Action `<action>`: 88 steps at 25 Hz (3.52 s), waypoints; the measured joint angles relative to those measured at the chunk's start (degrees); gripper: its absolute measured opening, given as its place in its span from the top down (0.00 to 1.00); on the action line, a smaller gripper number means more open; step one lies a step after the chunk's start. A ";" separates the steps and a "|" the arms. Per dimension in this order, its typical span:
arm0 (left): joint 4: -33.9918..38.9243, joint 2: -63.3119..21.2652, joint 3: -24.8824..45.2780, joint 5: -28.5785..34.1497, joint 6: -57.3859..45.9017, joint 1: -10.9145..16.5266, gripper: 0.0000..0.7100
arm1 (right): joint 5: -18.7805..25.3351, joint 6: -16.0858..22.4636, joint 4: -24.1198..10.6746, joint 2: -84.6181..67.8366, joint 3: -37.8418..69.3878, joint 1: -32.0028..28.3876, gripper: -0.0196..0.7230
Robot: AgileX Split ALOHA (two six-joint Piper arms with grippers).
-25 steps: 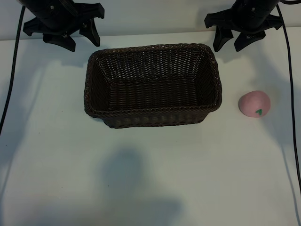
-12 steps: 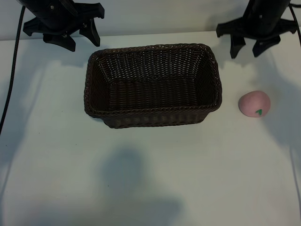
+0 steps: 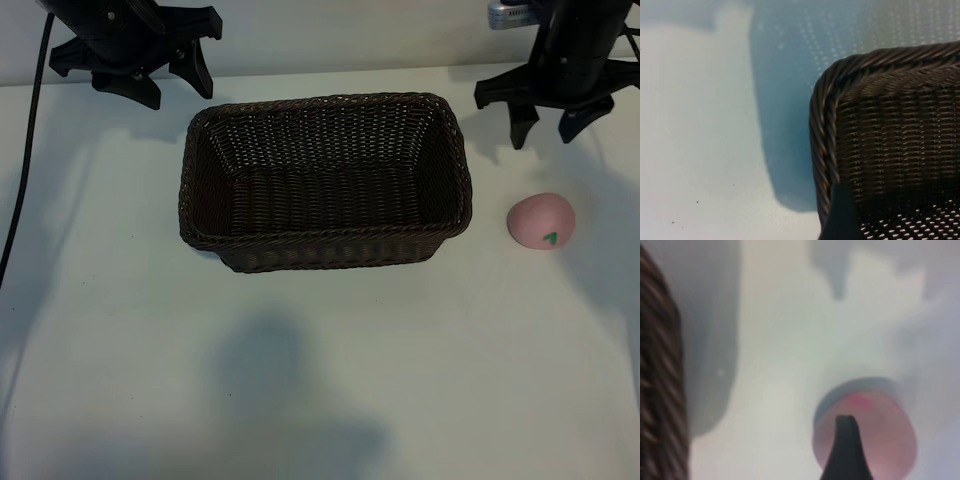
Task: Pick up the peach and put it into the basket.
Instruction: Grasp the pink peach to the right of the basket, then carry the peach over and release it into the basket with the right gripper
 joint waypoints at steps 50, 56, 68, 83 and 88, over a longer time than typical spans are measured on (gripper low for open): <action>0.00 0.00 0.00 -0.11 0.21 0.02 0.19 | -18.59 0.34 3.48 -8.09 25.57 -1.53 0.91; 0.00 0.00 0.00 -0.11 0.21 0.02 0.19 | -9.38 0.46 3.27 -11.47 15.10 -1.53 0.91; 0.00 0.00 0.00 -0.11 0.16 0.02 0.19 | -0.62 0.46 6.60 -12.30 3.07 4.80 0.91; 0.00 0.00 0.00 -0.11 0.16 0.02 0.19 | -11.61 -0.46 13.09 -5.19 2.54 16.59 0.91; 0.00 0.00 0.00 -0.11 0.16 0.02 0.19 | -13.02 -1.54 13.54 -2.95 2.54 17.33 0.91</action>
